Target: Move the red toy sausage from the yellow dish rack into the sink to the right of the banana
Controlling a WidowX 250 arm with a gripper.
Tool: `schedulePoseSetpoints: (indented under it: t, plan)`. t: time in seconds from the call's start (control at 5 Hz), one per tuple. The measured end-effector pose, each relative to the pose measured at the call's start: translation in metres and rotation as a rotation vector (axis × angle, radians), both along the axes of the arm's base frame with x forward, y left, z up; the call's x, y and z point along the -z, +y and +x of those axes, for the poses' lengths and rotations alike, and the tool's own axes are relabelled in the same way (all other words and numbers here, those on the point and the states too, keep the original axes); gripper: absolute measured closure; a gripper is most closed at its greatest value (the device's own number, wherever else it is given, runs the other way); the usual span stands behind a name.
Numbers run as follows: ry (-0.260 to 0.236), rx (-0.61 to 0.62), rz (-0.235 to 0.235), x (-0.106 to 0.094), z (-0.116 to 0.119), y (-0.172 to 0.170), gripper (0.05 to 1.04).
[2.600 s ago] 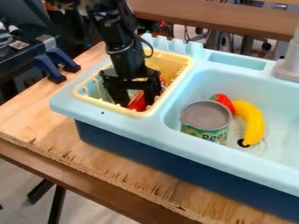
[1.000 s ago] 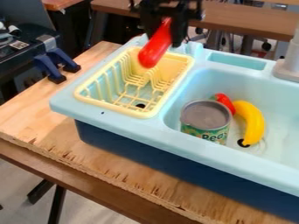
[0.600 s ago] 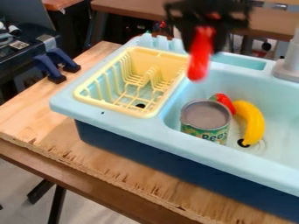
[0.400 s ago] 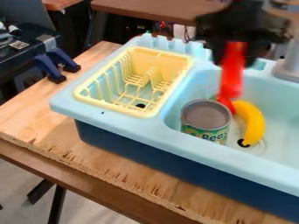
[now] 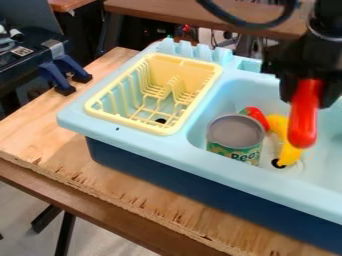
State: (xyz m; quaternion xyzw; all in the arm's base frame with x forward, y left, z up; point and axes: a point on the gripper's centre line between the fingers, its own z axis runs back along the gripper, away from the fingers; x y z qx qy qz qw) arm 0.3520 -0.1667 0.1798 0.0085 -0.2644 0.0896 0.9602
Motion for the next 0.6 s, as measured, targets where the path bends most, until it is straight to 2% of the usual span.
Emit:
schedulePoseSetpoints:
  t: [0.2,0.4,0.6]
  plan:
    - [0.042,0.014,-0.032,0.017,0.005,-0.002,0.525]
    - [0.087,0.027,-0.027,0.037,0.009,-0.004,0.525]
    - [0.083,0.078,-0.013,0.043,0.017,-0.014,0.525]
